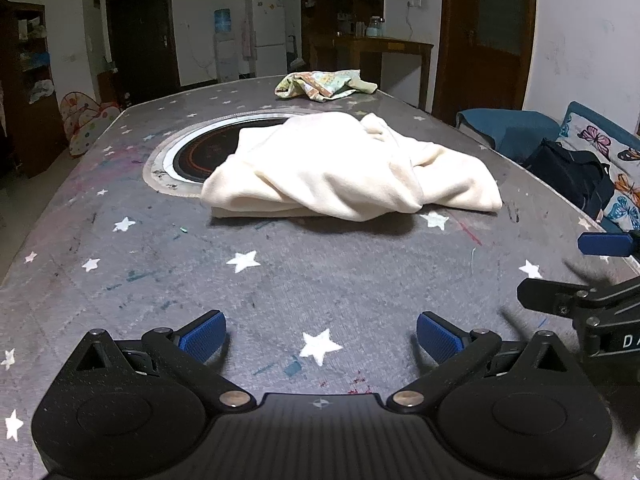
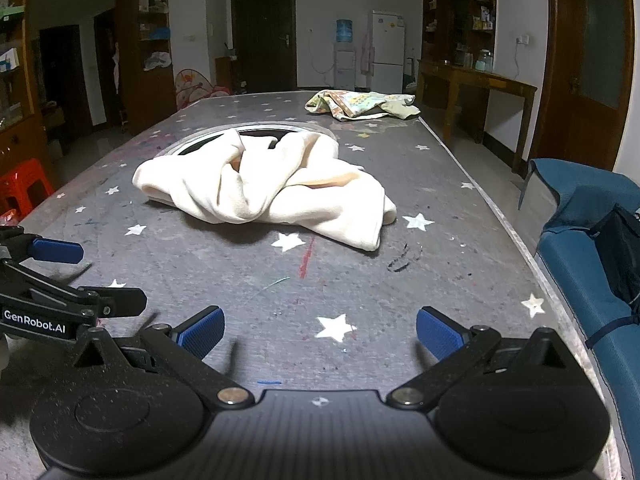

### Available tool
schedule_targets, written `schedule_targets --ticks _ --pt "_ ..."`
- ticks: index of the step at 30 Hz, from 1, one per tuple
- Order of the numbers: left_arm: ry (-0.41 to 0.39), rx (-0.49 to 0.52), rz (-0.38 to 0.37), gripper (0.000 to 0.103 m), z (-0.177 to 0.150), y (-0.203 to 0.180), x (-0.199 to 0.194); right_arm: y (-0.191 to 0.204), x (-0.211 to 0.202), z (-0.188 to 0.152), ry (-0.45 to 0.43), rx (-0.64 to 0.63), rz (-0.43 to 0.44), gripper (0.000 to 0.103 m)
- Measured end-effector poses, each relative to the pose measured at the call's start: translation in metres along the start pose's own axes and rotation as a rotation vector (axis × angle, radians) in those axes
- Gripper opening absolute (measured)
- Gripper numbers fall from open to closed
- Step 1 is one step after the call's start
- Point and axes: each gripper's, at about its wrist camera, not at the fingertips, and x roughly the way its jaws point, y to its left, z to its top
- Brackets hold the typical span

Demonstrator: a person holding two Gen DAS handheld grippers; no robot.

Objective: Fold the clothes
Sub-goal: 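Move both tools toward the crumpled cream shirt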

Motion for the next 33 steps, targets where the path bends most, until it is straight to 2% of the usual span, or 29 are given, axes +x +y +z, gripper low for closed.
schedule_targets --ticks 33 --pt "-0.047 0.020 0.026 0.103 0.026 0.007 -0.015 0.016 -0.002 0.023 -0.009 -0.076 0.026 0.103"
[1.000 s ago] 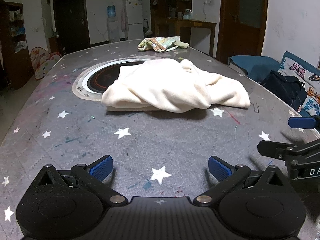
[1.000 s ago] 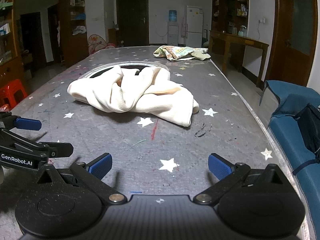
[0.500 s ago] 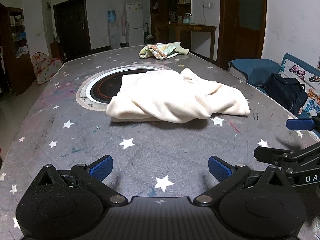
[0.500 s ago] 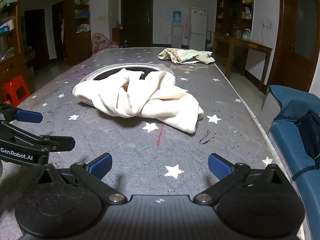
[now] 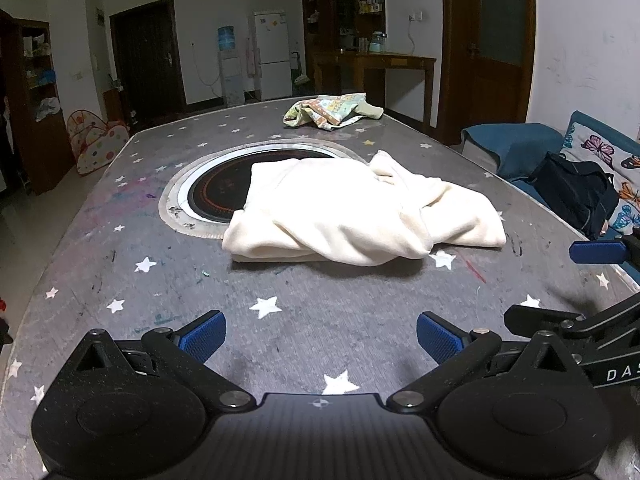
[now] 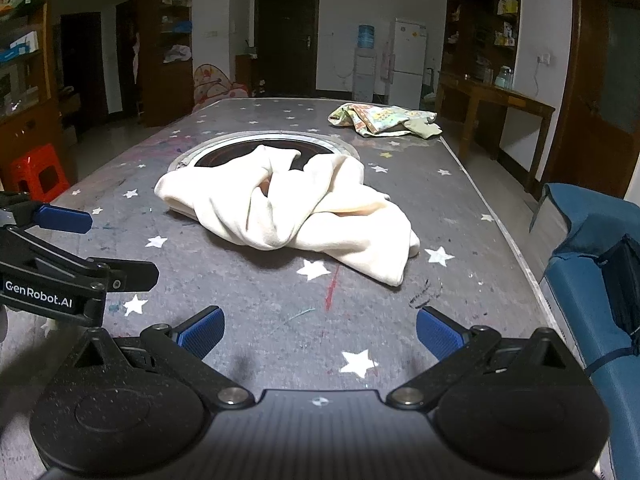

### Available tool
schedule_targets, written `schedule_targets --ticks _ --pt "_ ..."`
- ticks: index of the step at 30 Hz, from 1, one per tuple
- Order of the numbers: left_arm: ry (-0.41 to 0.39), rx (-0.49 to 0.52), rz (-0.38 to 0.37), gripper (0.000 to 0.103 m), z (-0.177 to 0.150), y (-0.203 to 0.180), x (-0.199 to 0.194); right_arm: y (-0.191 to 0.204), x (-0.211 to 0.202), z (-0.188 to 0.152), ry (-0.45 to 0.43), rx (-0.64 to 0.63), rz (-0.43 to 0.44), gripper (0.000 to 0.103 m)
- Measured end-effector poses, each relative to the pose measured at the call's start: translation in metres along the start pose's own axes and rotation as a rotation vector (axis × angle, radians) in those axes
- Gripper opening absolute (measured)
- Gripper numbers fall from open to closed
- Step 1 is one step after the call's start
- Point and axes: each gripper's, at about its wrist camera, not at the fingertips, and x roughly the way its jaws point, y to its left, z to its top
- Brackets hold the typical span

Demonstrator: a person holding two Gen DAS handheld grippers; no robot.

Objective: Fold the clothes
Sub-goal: 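Move both tools toward the crumpled cream shirt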

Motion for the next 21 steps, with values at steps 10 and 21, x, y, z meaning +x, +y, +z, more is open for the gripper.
schedule_targets --ticks 10,21 --pt "-0.010 0.007 0.004 0.103 0.008 0.003 0.002 0.005 0.006 0.010 0.000 -0.013 0.020 0.103" --pt "-0.010 0.009 0.015 0.103 0.015 0.009 0.007 0.008 0.016 0.019 0.007 -0.013 0.040 0.103"
